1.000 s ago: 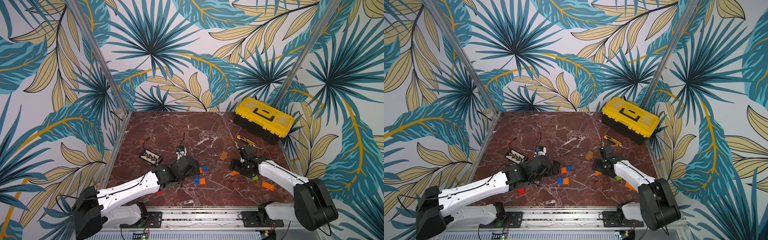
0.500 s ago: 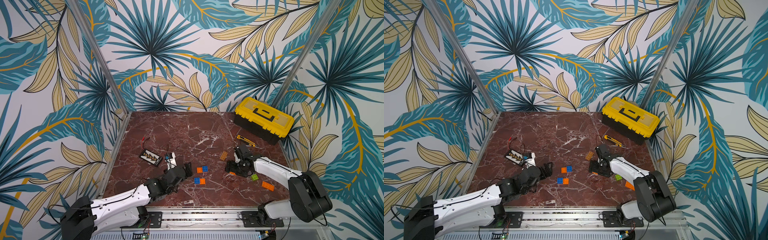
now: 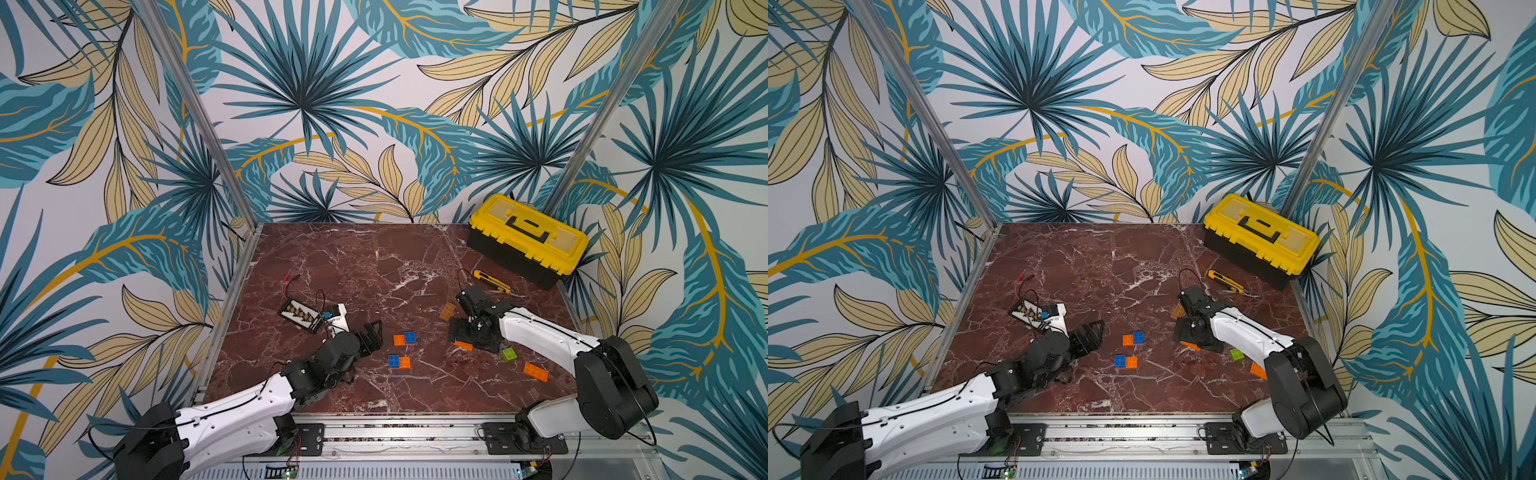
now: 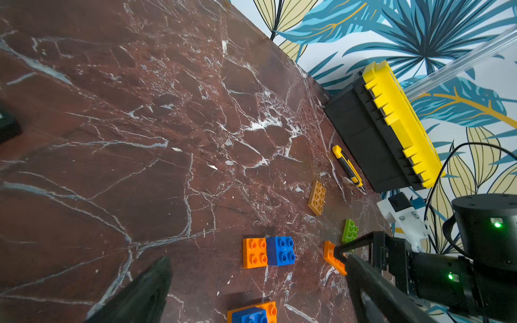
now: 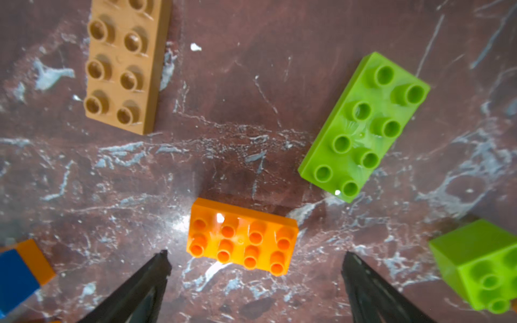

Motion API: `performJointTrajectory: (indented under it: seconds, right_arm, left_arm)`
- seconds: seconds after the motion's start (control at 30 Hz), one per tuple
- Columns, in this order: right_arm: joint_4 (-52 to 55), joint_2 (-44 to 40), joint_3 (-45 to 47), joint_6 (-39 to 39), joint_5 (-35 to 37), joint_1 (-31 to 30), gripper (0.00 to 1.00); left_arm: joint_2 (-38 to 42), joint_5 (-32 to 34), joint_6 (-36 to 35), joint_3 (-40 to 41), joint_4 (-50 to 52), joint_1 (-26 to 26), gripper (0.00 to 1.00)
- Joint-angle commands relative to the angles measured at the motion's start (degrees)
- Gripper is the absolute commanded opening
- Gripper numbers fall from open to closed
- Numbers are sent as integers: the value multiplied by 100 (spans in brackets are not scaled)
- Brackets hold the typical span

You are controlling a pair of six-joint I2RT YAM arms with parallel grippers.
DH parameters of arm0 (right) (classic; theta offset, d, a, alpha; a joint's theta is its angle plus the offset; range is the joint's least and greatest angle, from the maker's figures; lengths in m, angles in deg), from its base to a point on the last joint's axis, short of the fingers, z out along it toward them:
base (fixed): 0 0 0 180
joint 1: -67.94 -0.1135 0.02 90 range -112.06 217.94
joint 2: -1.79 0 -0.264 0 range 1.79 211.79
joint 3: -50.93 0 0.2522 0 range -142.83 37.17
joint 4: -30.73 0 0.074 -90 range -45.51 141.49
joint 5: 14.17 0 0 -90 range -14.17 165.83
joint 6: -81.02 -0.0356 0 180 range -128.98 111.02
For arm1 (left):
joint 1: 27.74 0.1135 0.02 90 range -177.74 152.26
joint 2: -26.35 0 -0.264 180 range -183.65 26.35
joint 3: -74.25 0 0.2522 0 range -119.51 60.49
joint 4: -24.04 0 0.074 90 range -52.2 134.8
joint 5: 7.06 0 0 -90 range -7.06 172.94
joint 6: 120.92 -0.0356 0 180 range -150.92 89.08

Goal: Assemble the number 5 with lego
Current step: Pick up the lego brick from the center of the board.

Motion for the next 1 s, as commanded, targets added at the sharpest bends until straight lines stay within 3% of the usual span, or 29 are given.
performJointTrajectory:
  seconds: [0.0, 0.33, 0.7, 0.87, 0.97]
  right_arm:
    - [-273, 100, 129, -679, -28, -101, 98]
    - [-282, 575, -81, -608, 40, -187, 97]
    - [82, 1031, -360, -168, 490, -460, 78]
    - [40, 1028, -197, -165, 444, -475, 73]
    - [-9, 981, -105, -194, 331, -473, 76]
  left_arm:
    - [-191, -309, -374, -446, 313, 22, 100]
    - [-491, -400, -627, -845, 747, 27, 100]
    - [-713, -478, -549, -922, 805, 26, 100]
    - [-741, -506, -505, -944, 876, 20, 100]
    - [-731, -508, -489, -936, 912, 26, 100]
